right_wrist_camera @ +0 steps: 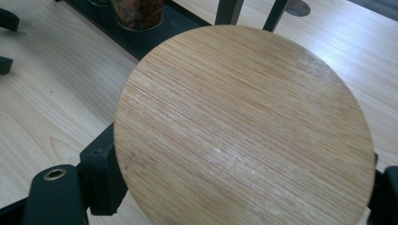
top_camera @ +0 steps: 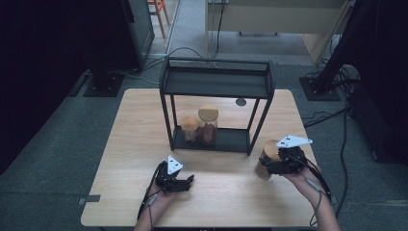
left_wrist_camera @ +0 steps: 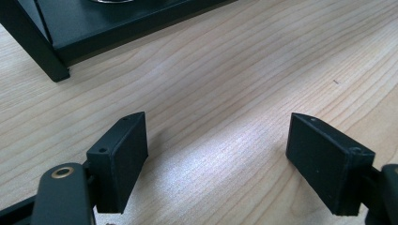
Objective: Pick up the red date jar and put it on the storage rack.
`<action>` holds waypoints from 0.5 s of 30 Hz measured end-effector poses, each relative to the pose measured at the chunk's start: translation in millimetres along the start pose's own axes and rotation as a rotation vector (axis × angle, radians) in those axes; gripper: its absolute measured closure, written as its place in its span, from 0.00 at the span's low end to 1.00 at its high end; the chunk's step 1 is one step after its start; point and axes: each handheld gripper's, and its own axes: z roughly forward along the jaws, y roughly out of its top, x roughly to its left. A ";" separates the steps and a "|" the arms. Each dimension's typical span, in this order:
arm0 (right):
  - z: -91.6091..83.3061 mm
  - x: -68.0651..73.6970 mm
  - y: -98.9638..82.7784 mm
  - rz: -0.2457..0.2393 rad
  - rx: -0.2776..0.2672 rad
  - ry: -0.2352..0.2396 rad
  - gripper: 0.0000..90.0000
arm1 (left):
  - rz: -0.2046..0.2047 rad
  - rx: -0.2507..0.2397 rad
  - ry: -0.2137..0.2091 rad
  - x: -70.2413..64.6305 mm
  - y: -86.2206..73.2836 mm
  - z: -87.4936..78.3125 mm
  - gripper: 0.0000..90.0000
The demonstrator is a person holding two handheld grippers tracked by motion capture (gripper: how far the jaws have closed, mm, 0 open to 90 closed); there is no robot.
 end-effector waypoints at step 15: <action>4.2 -0.2 -2.1 0.028 -0.005 -0.010 0.25 | 0.004 0.001 0.002 0.1 0.0 0.0 0.24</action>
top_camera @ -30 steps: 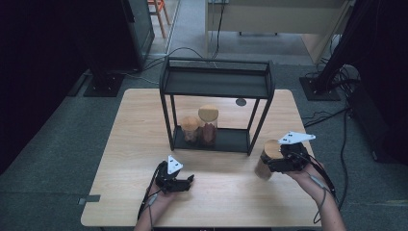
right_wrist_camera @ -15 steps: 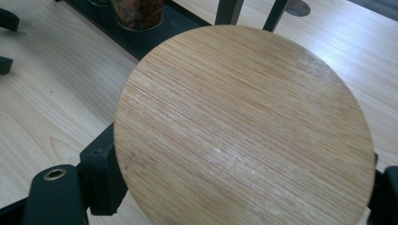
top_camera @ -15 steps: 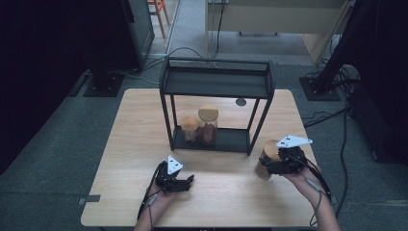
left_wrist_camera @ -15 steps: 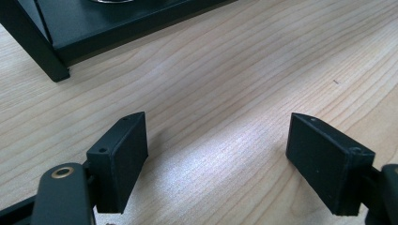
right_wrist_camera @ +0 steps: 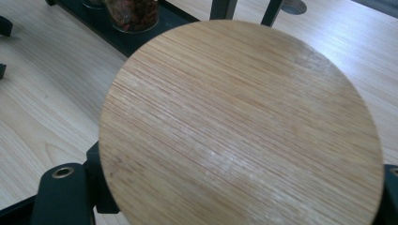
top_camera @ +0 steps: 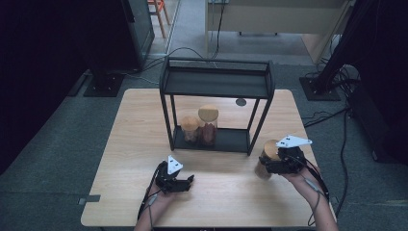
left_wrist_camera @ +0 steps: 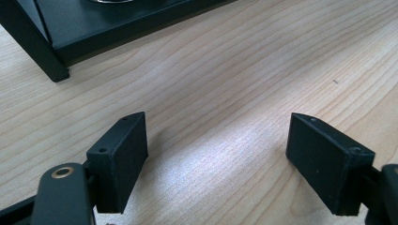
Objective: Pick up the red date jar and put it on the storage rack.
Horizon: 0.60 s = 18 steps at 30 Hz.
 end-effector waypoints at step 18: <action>1.1 -1.4 -0.6 0.045 -0.007 0.013 0.27 | 0.001 0.000 0.000 0.1 0.0 0.0 0.24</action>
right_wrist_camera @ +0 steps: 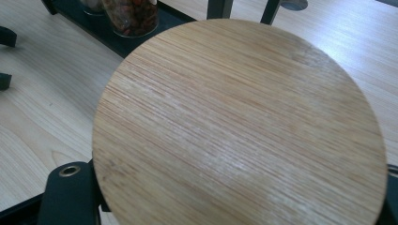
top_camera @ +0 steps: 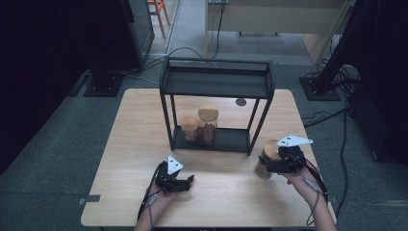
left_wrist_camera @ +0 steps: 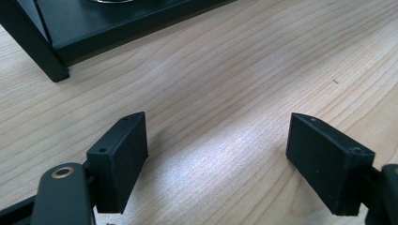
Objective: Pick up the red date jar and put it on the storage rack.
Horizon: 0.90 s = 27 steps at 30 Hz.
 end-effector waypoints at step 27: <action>-7.2 1.5 10.1 0.050 0.018 -0.045 0.28 | -0.004 0.001 -0.004 0.0 0.0 -0.2 0.24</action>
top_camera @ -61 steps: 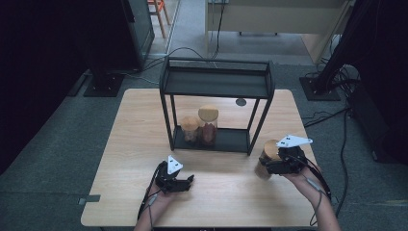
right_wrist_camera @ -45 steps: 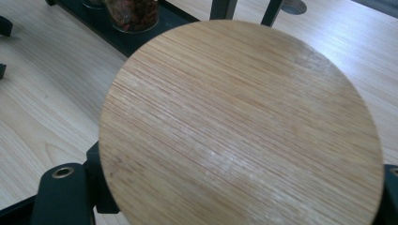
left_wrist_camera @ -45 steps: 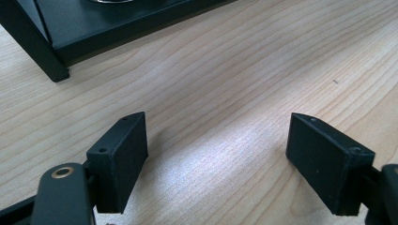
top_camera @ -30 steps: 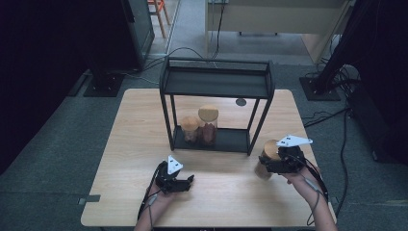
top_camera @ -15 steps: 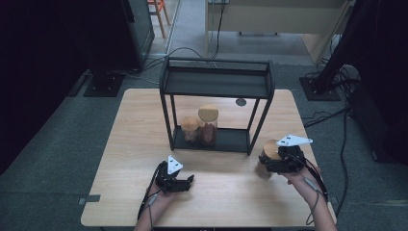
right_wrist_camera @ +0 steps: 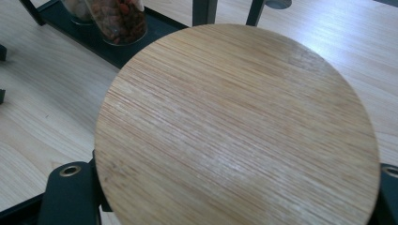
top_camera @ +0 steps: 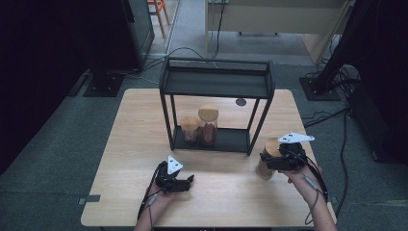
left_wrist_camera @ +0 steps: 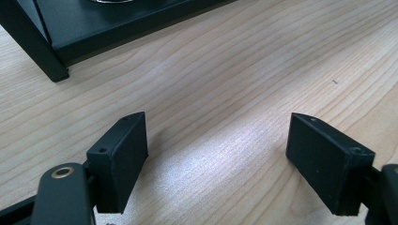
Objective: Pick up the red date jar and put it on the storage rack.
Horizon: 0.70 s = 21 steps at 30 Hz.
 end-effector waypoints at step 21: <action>3.2 9.2 4.5 0.003 0.006 -0.023 0.28 | 0.002 0.000 -0.001 0.1 0.0 -0.1 0.24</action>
